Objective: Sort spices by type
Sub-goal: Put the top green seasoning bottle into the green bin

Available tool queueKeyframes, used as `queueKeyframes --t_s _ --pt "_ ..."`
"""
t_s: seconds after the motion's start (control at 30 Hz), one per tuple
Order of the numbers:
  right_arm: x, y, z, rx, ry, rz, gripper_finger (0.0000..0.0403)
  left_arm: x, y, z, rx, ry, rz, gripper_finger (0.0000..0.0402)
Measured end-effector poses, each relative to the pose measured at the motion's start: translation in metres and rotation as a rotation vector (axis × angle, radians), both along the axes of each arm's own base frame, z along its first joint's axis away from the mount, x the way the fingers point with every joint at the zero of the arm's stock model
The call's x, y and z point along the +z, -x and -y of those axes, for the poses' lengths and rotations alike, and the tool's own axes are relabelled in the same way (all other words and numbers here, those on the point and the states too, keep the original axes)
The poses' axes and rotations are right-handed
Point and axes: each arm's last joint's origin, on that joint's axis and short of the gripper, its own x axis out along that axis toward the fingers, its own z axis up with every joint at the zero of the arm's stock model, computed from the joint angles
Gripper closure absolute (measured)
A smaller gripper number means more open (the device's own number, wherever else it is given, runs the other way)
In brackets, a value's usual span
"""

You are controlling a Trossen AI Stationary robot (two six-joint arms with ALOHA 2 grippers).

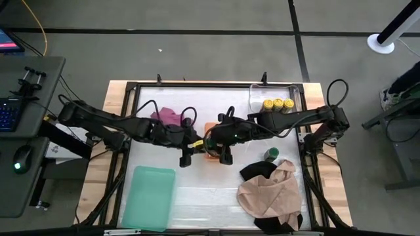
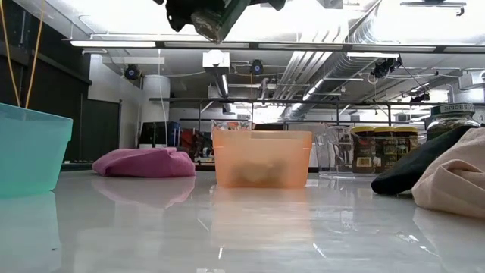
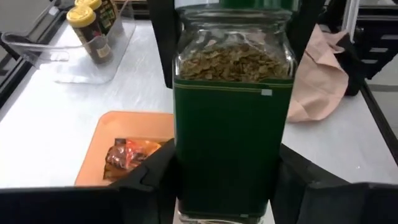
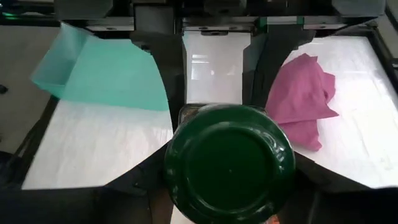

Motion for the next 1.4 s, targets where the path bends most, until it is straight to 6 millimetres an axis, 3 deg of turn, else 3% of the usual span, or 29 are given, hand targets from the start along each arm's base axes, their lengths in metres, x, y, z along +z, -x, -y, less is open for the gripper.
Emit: queueKeyframes --t_s 0.17,0.33,0.53,0.67,0.9,1.13,1.4 --pt "0.001 0.001 0.003 -0.092 0.026 -0.003 0.0093 -0.009 0.022 0.002 0.055 -0.012 -0.185 0.0248" --pt "-0.003 0.003 0.010 -0.119 0.031 -0.046 0.0034 -0.013 0.066 0.026 0.155 0.053 -0.105 0.0248" --pt "-0.003 0.001 0.022 -0.176 0.013 -0.040 0.0028 -0.028 0.125 0.070 0.325 0.301 0.268 0.0248" --pt "-0.002 0.000 0.030 -0.220 -0.025 -0.030 0.0027 -0.048 0.150 0.097 0.385 0.338 0.400 0.0248" --pt "0.004 -0.010 0.029 -0.158 -0.266 0.058 0.0025 -0.081 0.159 0.122 0.354 0.335 0.304 0.0248" --pt "-0.003 -0.018 0.014 -0.165 -0.356 0.055 0.0025 -0.113 0.180 0.151 0.333 0.409 0.264 0.0248" --pt "-0.015 -0.038 -0.006 -0.181 -0.524 0.096 0.0037 -0.150 0.186 0.162 0.341 0.302 0.229 0.0248"
